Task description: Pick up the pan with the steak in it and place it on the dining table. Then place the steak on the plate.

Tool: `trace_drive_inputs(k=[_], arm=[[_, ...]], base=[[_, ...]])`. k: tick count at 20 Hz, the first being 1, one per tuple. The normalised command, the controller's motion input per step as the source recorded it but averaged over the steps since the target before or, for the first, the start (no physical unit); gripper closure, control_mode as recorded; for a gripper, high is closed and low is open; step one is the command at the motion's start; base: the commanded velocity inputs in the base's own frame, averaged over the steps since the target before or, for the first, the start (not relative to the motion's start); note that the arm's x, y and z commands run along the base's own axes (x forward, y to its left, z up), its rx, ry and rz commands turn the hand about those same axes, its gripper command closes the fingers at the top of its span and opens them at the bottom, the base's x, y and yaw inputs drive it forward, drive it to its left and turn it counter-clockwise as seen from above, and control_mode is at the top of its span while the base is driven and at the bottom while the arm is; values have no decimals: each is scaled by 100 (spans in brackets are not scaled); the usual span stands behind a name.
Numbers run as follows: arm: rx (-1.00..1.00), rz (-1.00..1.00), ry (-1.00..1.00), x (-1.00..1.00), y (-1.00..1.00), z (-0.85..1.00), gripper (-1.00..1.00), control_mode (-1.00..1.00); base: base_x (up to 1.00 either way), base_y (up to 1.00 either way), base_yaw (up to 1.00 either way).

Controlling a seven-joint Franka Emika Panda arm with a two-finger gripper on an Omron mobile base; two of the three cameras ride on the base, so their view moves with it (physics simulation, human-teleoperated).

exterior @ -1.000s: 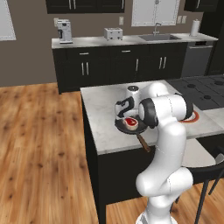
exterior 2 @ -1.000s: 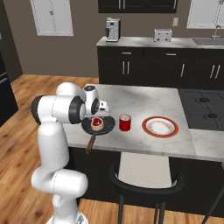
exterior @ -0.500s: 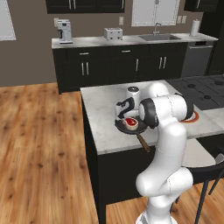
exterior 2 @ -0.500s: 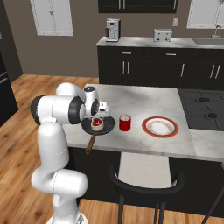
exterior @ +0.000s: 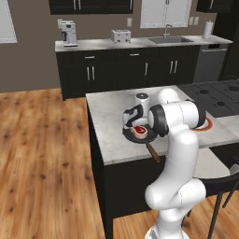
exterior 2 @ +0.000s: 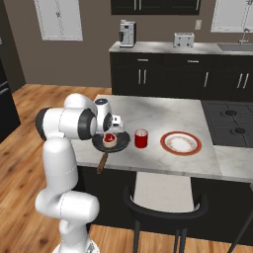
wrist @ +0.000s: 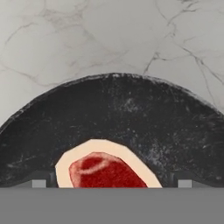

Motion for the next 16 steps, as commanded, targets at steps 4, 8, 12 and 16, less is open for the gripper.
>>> trace_drive_inputs(k=[4,8,12,16], arm=[[0,0,0,-7,0,-20,-100,-100],[0,0,0,-9,0,-18,-100,-100],[-2,0,0,-17,0,-31,-100,-100],[-5,2,0,-21,0,-51,-100,-100]], base=[[0,0,0],[0,0,0],[0,0,0],[0,0,0]])
